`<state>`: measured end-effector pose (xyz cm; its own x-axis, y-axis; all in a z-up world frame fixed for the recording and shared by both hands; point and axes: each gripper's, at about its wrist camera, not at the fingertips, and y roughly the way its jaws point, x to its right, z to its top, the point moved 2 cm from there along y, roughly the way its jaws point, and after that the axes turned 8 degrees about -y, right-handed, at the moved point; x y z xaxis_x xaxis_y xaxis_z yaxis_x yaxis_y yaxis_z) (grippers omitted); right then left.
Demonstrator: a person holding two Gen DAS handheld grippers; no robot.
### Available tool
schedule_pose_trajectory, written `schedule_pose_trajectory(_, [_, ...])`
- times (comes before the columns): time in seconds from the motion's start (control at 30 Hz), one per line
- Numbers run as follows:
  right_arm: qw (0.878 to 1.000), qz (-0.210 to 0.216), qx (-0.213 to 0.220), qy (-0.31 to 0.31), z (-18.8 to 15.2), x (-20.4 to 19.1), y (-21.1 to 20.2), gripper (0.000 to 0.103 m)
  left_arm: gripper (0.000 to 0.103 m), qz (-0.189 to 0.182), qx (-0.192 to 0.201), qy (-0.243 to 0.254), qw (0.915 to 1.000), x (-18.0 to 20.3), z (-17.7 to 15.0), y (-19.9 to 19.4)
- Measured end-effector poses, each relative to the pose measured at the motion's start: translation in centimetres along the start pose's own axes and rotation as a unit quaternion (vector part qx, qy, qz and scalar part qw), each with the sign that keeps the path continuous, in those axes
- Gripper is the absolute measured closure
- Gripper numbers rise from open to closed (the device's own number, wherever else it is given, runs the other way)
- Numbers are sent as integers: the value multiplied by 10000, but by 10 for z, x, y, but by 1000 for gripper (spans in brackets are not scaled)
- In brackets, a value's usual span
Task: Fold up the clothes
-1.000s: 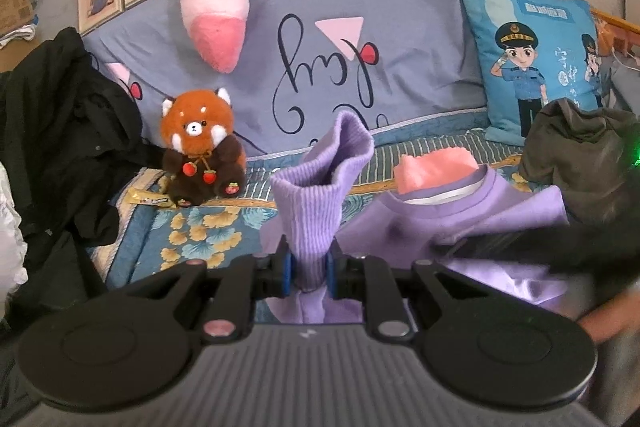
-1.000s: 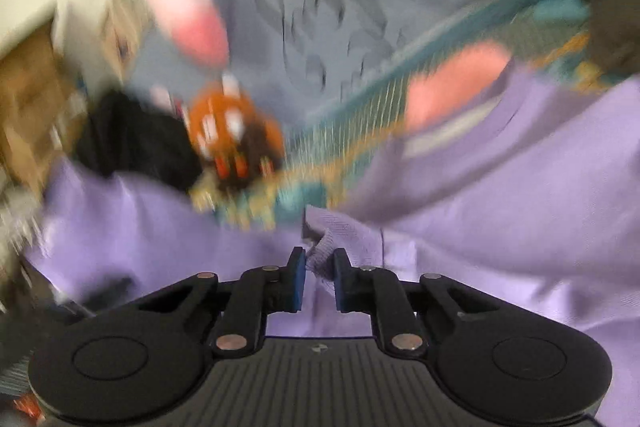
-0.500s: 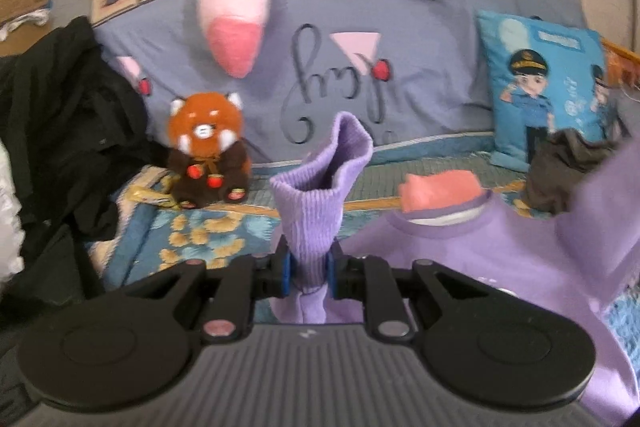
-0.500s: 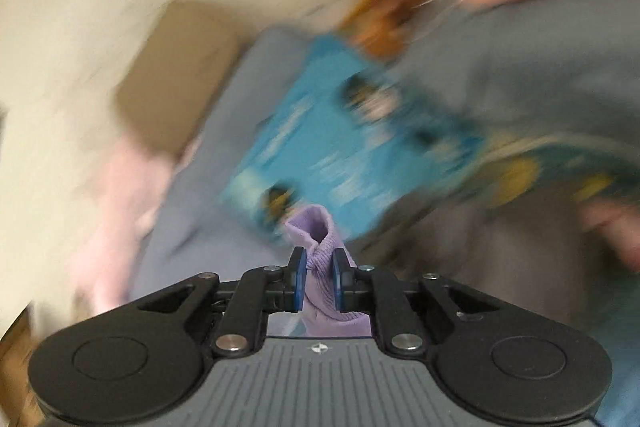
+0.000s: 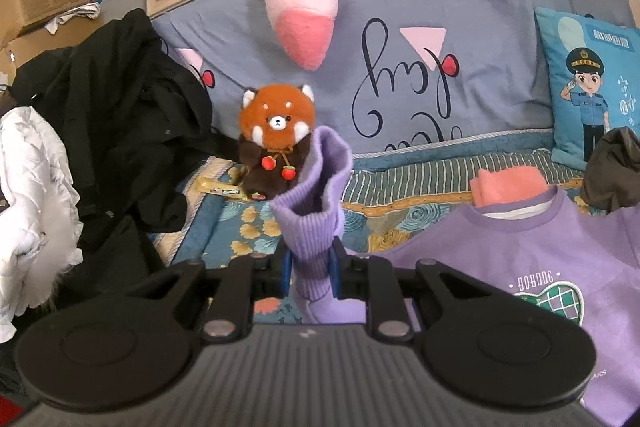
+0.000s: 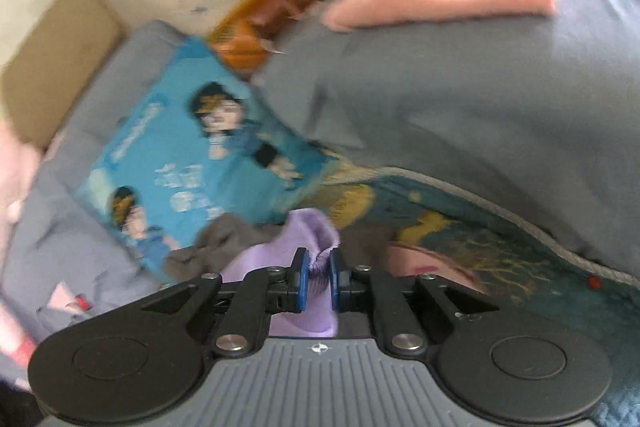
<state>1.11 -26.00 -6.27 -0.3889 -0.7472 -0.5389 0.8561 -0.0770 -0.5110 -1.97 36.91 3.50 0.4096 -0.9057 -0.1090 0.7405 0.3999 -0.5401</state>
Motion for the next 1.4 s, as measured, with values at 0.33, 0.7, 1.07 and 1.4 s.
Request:
schedule_pose_trajectory(0.33, [9815,1764,-600,-437,-40,-127,-2,93,88,-182,-25,65,9998,12,-8,-1])
schedule_pose_trajectory(0.7, [9509,2275,-1808,-1067,-176,-244,48,103,88,-204,23,107,9997,7,-12,-3])
schedule_pose_trajectory(1.07, [8510,1030,-670,-5106,-239,-227,42,89,88,-285,-81,191,9994,7,-31,7])
schedule_pose_trajectory(1.4, [6450,393,-204,-7629,-291,-225,66,75,88,-368,-175,253,9988,22,-39,13])
